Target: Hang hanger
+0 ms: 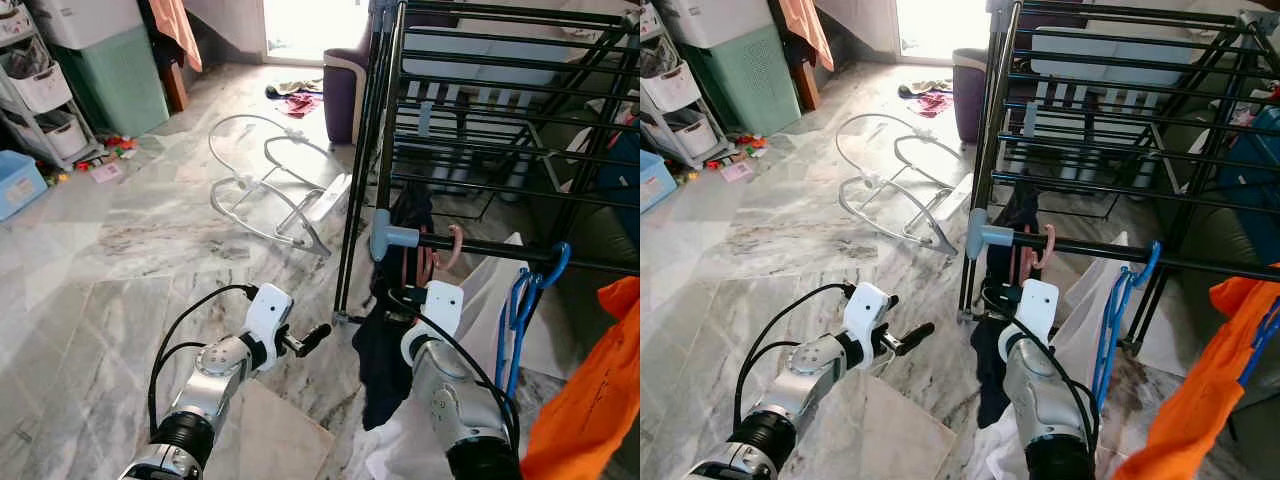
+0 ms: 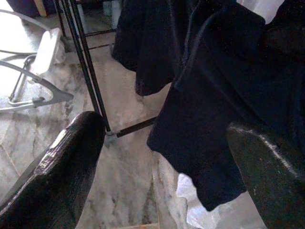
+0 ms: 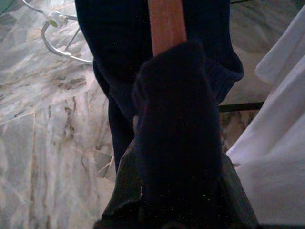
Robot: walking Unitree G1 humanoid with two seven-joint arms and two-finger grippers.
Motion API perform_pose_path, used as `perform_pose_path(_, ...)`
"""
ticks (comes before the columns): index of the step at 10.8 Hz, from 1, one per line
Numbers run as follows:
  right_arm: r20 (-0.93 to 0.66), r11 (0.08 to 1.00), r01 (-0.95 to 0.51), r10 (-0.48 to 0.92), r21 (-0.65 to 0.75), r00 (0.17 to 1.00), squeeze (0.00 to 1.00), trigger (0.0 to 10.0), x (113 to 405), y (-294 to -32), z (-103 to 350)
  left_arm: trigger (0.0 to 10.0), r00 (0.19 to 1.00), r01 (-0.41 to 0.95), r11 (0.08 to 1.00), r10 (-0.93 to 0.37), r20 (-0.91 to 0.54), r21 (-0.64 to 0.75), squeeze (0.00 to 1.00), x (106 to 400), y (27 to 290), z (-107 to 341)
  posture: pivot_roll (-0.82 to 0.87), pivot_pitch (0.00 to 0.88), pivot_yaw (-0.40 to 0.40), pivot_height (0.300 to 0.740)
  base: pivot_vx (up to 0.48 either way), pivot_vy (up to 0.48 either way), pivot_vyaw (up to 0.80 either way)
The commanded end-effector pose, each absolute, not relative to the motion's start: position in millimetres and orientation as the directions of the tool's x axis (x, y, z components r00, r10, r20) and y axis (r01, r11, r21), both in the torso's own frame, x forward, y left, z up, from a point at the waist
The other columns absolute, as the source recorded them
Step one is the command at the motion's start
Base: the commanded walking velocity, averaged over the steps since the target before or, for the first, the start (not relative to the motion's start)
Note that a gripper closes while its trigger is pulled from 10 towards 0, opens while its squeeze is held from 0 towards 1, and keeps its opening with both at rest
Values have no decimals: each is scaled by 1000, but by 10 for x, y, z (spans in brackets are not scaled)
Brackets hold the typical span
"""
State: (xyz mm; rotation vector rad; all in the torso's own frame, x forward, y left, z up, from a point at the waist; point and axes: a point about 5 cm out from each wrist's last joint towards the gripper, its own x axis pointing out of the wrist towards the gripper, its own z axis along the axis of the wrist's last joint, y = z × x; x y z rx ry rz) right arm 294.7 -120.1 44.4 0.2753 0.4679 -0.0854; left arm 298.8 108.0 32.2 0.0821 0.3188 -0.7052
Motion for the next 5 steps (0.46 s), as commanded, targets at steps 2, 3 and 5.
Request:
perform_pose_path(2,-518,954,145,12,261,856,0,10000,2863,-1129,303,10000,717,649,761,-618,-324,-16,0,2990,1092,326,-4,82,-14,740,0,0,0)
perform_pose_path(3,-520,953,145,15,266,854,0,10000,2853,-1121,292,10000,716,650,760,-618,-326,-15,0,2994,1089,326,-7,82,-11,740,0,0,0)
perform_pose_path(5,-503,956,146,1,253,864,1000,10000,2854,-1136,312,10000,712,653,757,-621,-326,-14,0,2997,1081,328,-9,83,-8,740,0,0,0)
